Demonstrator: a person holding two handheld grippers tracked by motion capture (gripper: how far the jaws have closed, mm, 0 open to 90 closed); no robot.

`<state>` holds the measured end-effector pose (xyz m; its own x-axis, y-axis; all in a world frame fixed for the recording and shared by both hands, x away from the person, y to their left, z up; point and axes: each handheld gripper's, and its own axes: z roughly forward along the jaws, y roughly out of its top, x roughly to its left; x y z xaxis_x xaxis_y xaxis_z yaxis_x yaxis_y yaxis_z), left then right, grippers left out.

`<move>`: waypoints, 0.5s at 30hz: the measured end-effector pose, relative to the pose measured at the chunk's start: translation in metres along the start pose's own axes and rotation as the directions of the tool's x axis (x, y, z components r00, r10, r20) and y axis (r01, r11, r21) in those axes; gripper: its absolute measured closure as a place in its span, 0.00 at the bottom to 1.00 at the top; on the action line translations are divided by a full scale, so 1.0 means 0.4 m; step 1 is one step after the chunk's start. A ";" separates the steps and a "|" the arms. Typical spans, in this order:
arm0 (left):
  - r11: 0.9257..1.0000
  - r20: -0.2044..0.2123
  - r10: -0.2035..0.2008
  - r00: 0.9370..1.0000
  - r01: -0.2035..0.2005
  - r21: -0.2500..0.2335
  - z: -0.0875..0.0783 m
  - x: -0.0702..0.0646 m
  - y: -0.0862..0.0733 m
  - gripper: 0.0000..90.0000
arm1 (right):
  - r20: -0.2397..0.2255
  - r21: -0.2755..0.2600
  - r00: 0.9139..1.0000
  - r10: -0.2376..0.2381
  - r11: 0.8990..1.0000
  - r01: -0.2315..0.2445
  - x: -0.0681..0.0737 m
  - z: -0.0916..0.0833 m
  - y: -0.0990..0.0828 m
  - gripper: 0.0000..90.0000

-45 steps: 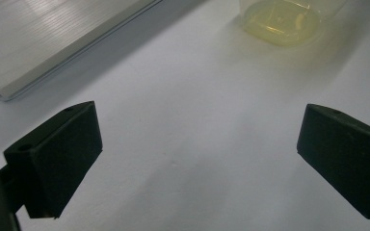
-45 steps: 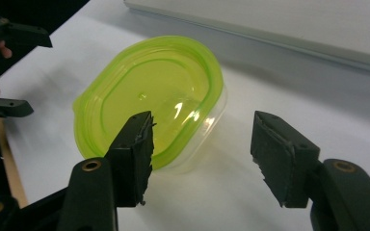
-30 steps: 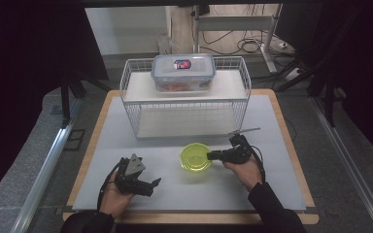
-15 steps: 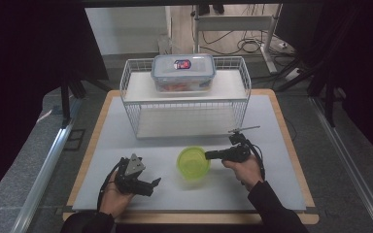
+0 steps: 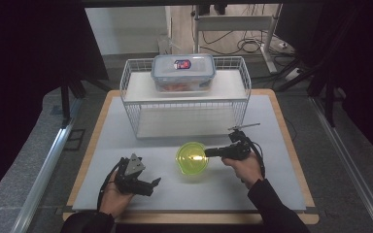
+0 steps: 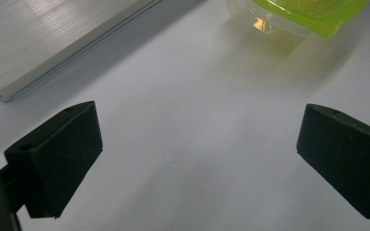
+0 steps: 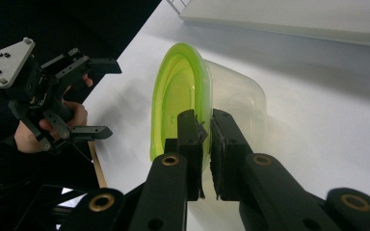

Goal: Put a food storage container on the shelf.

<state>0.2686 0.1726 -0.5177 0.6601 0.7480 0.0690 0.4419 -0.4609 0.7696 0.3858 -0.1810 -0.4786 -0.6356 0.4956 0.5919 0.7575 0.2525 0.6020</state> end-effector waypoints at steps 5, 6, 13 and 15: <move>1.000 0.000 0.002 1.000 -0.002 0.001 0.001 -0.001 0.000 0.02 | 0.007 0.000 0.999 0.043 0.999 -0.043 -0.022 -0.001 0.004 0.91; 1.000 0.000 0.002 1.000 -0.002 0.002 0.001 -0.001 0.000 0.02 | 0.024 -0.004 0.999 0.045 0.999 -0.045 -0.029 0.000 0.005 0.90; 1.000 0.001 0.002 1.000 -0.002 0.004 0.002 0.000 0.000 0.02 | 0.110 0.002 0.993 0.037 0.999 -0.038 -0.063 0.009 0.013 0.75; 1.000 0.001 0.002 1.000 -0.002 0.004 0.002 0.000 0.000 0.02 | 0.115 0.000 0.993 0.034 0.999 -0.034 -0.067 0.012 0.018 0.72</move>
<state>0.2689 0.1722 -0.5183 0.6618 0.7464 0.0698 0.4426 -0.4642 0.7672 0.4089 -0.1885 -0.4926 -0.5884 0.5959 0.5465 0.7787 0.2354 0.5816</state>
